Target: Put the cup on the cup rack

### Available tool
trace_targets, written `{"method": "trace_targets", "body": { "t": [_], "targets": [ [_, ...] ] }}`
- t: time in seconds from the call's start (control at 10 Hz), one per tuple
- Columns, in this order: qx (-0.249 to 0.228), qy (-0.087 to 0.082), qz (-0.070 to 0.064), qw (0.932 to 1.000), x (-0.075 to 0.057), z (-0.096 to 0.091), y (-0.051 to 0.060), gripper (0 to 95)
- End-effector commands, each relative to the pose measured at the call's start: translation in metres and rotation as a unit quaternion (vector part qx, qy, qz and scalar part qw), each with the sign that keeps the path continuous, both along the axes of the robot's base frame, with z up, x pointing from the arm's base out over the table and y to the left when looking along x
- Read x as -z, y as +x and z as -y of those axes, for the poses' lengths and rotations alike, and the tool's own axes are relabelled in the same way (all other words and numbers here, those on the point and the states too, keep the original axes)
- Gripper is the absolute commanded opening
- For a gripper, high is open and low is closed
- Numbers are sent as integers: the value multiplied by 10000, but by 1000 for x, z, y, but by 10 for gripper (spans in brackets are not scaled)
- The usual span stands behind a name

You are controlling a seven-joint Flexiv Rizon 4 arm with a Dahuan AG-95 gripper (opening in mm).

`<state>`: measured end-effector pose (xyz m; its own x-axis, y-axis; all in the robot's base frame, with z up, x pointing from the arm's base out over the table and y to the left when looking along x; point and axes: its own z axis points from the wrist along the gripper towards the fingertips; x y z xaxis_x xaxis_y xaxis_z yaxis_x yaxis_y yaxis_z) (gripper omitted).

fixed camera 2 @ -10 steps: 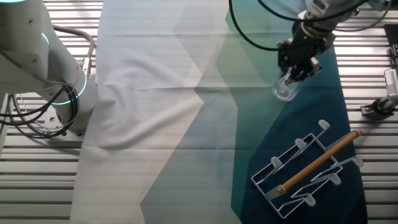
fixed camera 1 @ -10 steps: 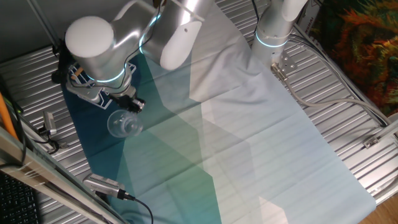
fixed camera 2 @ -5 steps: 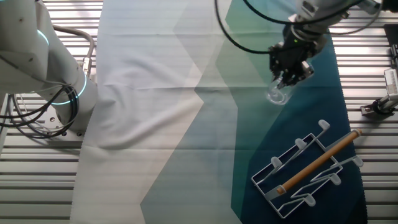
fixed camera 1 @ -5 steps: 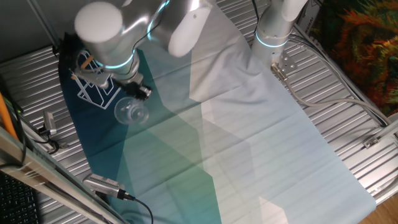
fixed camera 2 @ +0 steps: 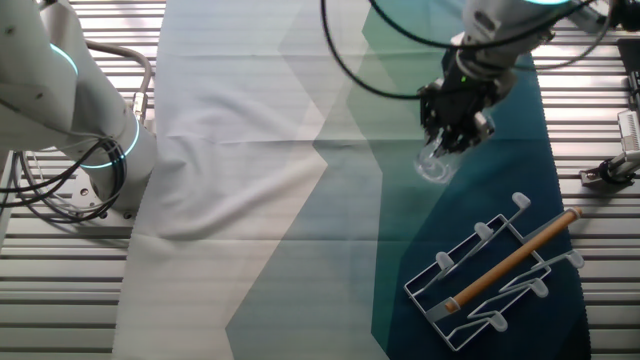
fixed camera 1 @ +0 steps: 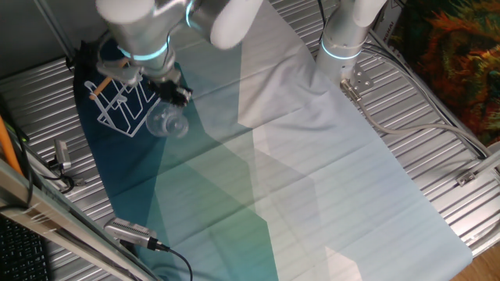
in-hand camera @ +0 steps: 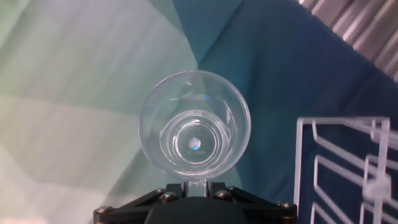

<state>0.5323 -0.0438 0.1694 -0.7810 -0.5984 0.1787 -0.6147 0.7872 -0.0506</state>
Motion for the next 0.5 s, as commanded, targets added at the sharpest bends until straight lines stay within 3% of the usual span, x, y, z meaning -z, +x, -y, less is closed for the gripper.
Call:
{"method": "trace_targets", "body": {
  "t": [0.1,0.3,0.5],
  "targets": [
    [-38,-15,-94,9999,-11,15,-6,0],
    [-53,-74,-167,9998,-18,27,-12,0],
    [-65,-293,-315,9991,-23,33,-14,0]
  ]
}}
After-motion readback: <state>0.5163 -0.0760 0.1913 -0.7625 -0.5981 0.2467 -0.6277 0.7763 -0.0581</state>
